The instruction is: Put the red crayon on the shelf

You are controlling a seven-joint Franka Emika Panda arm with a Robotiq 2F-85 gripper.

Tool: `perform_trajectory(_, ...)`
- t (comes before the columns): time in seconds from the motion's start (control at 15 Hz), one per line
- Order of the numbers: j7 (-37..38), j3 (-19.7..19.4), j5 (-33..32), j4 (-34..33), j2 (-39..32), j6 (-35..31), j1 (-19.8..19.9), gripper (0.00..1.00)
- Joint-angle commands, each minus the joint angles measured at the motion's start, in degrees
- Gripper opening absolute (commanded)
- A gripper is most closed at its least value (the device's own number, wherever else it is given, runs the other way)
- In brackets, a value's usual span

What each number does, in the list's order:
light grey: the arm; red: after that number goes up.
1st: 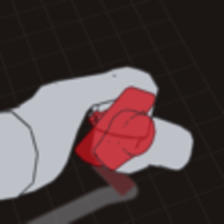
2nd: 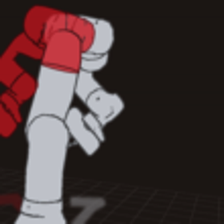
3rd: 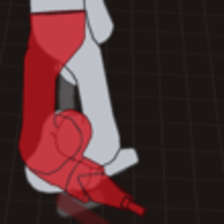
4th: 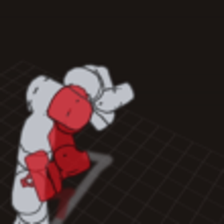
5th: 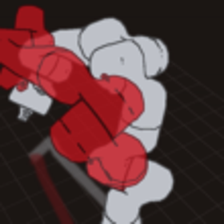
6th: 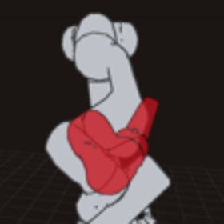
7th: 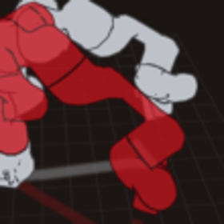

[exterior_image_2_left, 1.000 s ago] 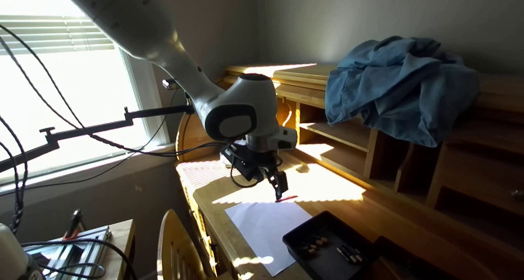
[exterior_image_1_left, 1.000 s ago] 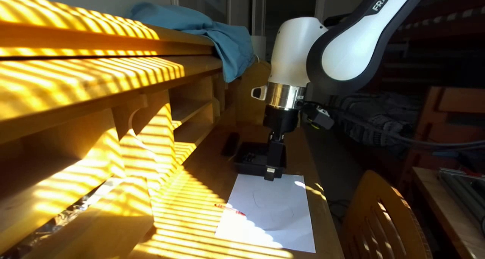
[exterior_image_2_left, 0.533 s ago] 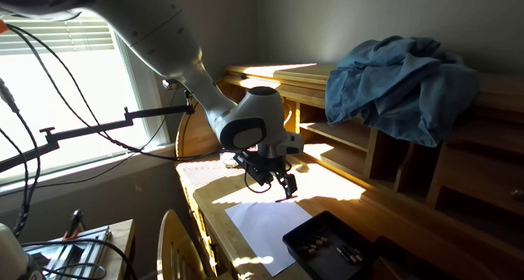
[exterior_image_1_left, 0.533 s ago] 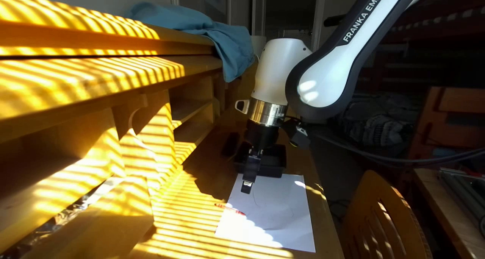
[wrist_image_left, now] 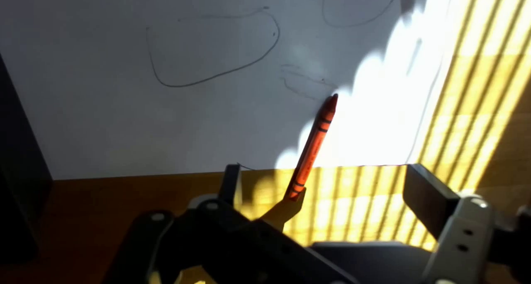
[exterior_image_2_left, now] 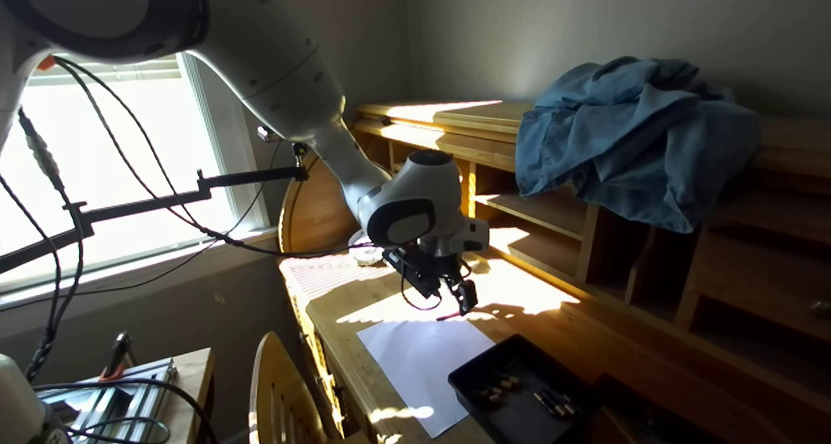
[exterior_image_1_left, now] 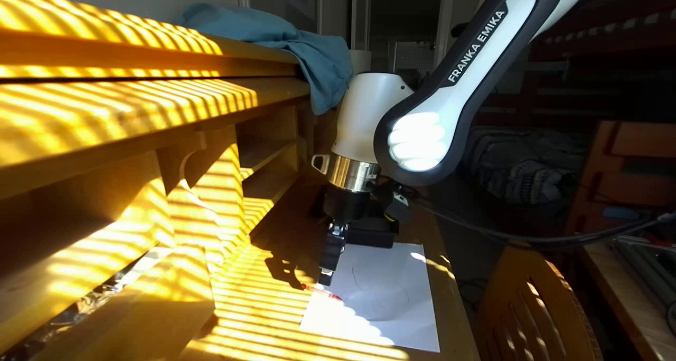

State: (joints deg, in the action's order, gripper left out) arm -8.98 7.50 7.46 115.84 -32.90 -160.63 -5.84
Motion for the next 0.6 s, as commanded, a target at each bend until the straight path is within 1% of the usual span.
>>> perform_trajectory(0.0, 1.2, 0.9, -1.4, -0.5, -0.5, 0.1, 0.9, 1.00)
perform_trajectory(0.13, 0.8, 1.0, -1.4, -0.2, -0.4, 0.1, 1.1, 1.00)
perform_trajectory(0.33, -0.3, 2.4, -0.6, 0.3, -1.0, -1.0, 2.3, 1.00)
perform_trajectory(0.53, -0.4, 2.8, -0.9, 0.3, -1.6, -1.8, 2.5, 1.00)
